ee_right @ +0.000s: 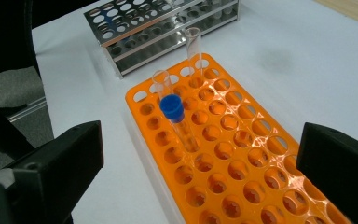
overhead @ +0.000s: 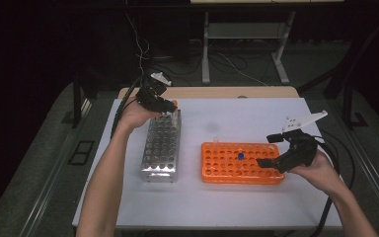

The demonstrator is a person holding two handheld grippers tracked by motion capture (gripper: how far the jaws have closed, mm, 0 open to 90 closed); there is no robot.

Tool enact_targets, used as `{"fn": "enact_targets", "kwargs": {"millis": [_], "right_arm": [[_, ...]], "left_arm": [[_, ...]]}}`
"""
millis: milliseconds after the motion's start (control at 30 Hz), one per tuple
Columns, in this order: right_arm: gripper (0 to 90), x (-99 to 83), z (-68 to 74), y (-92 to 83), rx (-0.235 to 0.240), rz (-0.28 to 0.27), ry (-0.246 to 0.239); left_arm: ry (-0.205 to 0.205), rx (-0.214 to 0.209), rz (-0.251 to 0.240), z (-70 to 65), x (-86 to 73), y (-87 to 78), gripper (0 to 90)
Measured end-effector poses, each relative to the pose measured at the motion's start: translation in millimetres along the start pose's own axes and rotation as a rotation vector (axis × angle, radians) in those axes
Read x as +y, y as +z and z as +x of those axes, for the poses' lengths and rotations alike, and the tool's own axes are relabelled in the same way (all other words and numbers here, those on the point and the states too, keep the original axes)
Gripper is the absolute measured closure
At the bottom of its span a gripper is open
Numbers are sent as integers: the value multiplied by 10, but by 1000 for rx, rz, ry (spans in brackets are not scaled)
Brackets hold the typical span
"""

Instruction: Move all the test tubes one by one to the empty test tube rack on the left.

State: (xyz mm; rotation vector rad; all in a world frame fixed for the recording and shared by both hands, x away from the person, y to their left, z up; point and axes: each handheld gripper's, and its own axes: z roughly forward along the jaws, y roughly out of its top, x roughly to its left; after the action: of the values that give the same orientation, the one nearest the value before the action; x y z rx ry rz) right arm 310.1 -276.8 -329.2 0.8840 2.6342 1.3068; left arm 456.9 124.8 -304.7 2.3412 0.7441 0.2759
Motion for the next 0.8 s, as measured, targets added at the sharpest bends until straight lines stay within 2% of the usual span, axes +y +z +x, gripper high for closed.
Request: {"fn": "enact_targets", "kwargs": {"millis": [267,500,633,800], "right_arm": [[2,-62,-7,53,9,5,1],[2,-112,-11,108,15,12,4],[2,-147,-11,162,21,26,4],[3,-174,7,251,30,45,1]], "left_arm": [[15,1,8,0,-49,73,741],[-3,-8,14,1,-104,133,731],[-31,-26,11,-8,-114,104,650],[-42,-39,0,-53,-102,-6,565]]}}
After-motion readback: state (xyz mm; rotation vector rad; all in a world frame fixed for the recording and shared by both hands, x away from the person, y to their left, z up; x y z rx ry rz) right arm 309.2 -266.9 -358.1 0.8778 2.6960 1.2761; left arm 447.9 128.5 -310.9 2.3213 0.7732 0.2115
